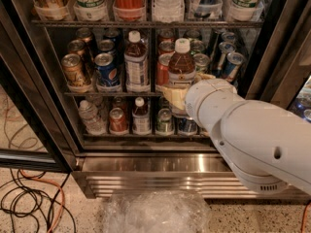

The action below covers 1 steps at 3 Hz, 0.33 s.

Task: Pick blue plastic bottle from middle shelf of fridge

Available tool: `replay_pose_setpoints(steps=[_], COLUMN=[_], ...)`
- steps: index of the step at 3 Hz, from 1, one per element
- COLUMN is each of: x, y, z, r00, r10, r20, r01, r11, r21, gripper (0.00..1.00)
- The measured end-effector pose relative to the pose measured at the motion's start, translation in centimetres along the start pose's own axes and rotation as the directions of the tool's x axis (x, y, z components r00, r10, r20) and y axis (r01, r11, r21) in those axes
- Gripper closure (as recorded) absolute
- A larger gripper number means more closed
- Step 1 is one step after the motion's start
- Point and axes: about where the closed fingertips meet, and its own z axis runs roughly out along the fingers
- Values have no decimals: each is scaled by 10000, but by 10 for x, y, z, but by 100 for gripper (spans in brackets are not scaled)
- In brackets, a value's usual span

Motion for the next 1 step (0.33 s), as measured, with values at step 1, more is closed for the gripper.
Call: replay_pose_setpoints(steps=[1], x=[0], y=[0], z=[0], r00=[10000], r10=[0], r20=[0], r01=[0], r11=[10000], r21=[0], gripper=[100])
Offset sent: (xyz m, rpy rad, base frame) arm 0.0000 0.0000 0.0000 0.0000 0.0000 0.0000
